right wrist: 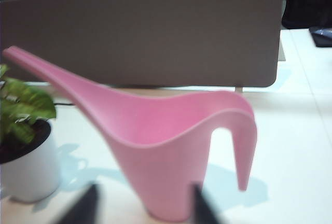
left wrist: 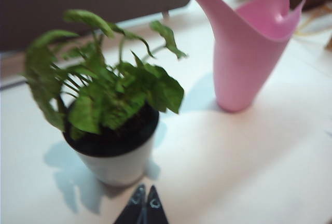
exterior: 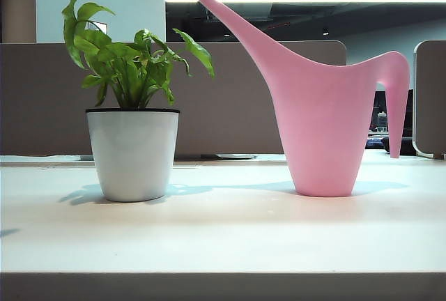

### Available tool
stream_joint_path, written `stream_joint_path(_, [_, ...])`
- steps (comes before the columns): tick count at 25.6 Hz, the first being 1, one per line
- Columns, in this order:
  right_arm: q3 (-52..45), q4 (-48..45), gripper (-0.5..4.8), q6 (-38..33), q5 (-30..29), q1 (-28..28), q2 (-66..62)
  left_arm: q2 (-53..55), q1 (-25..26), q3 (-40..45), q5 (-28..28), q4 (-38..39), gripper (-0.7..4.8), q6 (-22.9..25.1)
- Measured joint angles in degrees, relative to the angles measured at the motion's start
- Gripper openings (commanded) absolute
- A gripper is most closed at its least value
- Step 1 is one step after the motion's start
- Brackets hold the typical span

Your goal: Pick up the watering can from the table, water the potted plant, and put the can back.

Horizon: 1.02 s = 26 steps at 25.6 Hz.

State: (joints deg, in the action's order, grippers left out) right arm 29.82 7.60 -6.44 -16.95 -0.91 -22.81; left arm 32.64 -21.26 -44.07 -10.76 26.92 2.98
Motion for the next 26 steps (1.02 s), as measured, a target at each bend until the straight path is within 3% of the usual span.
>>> stream_joint_path(2, [0.0,3.1,0.8,0.0,0.0,0.5,3.5,-2.8,0.0,2.6,1.0,-2.6,-0.05,0.0])
stream_joint_path(6, [0.0,6.6,0.79,0.0,0.0,0.7,10.3,-9.7,0.0,8.8,1.9,-8.7,-0.04,0.0])
stream_joint_path(8, [0.0,7.8,0.43,0.0,0.0,0.7,13.6,-11.2,0.0,10.2,2.1,-10.5,-0.04,0.0])
stream_joint_path(11, [0.2,11.0,-0.03,0.0,0.0,0.7,16.5,-10.9,0.0,12.0,2.5,-10.6,-0.05,-0.8])
stream_joint_path(13, [0.2,14.9,-0.03,0.0,0.0,0.7,17.8,-10.7,0.0,13.8,3.5,-10.1,-0.05,-1.1])
stream_joint_path(16, [-0.2,21.9,-0.03,0.0,5.1,0.7,18.2,-13.6,0.0,21.0,5.0,-13.1,-0.05,-0.7])
stream_joint_path(19, [-3.2,17.2,-0.03,0.5,9.5,0.7,18.2,-18.0,0.0,28.0,5.3,-21.9,-0.05,-0.9])
stream_joint_path(26, [-18.8,0.1,-0.03,0.7,10.6,0.7,18.2,-23.3,0.0,37.1,7.1,-24.9,-0.05,-1.6])
